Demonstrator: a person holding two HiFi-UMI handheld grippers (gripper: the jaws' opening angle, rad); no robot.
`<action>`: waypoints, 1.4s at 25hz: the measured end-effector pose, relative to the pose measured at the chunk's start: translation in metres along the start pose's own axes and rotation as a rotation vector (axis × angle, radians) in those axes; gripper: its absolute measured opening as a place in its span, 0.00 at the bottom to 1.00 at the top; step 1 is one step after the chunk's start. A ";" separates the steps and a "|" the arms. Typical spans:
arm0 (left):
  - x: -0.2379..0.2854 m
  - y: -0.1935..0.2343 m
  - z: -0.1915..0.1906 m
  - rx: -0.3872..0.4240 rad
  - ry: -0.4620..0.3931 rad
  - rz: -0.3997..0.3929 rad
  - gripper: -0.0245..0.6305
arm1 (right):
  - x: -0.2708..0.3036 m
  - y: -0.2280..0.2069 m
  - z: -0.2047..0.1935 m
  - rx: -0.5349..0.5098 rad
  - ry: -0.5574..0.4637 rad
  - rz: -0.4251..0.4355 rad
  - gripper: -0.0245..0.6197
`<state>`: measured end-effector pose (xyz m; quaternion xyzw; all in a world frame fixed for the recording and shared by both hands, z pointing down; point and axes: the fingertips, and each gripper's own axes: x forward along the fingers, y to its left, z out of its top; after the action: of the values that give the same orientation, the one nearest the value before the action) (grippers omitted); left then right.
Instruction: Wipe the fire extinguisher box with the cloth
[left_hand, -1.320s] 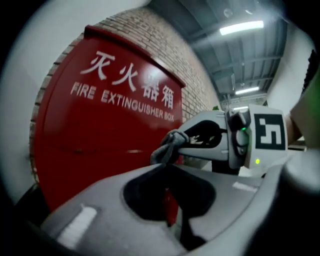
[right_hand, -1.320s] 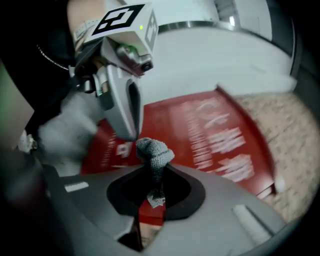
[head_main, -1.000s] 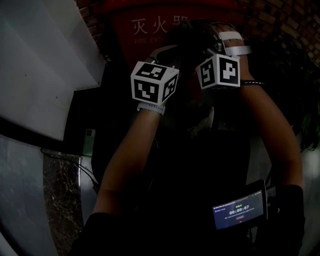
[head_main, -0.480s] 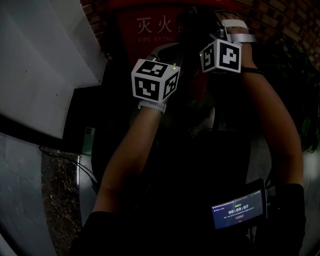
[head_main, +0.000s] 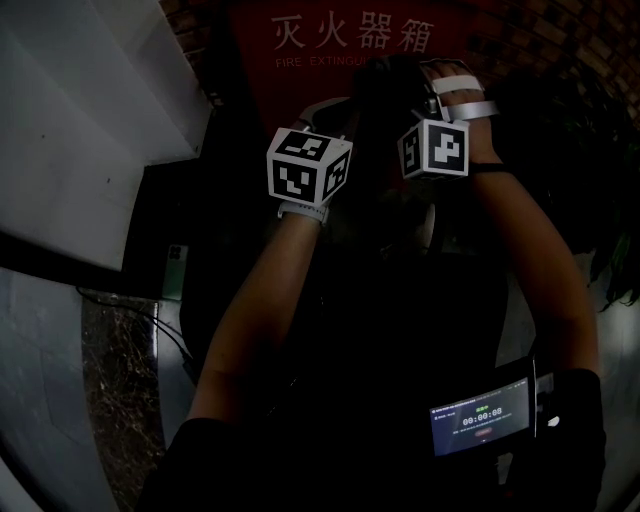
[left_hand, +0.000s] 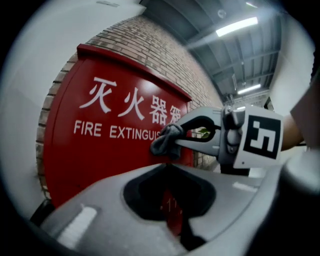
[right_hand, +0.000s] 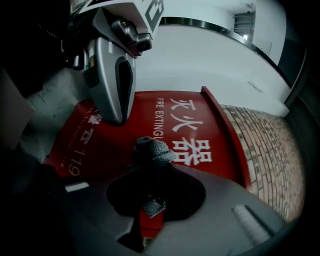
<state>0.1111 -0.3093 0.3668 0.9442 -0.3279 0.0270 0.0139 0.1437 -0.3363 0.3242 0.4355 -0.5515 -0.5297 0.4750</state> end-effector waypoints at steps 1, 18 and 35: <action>0.000 0.002 -0.010 -0.007 0.007 0.001 0.04 | 0.001 0.012 0.001 -0.002 -0.001 0.018 0.10; -0.002 0.005 -0.138 -0.063 0.151 -0.053 0.04 | 0.014 0.183 0.015 0.029 0.040 0.275 0.11; 0.015 0.032 -0.224 -0.192 0.303 0.056 0.04 | 0.023 0.329 0.024 -0.096 0.056 0.536 0.11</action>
<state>0.0941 -0.3338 0.5918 0.9142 -0.3493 0.1379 0.1526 0.1233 -0.3351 0.6546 0.2652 -0.6081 -0.3983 0.6334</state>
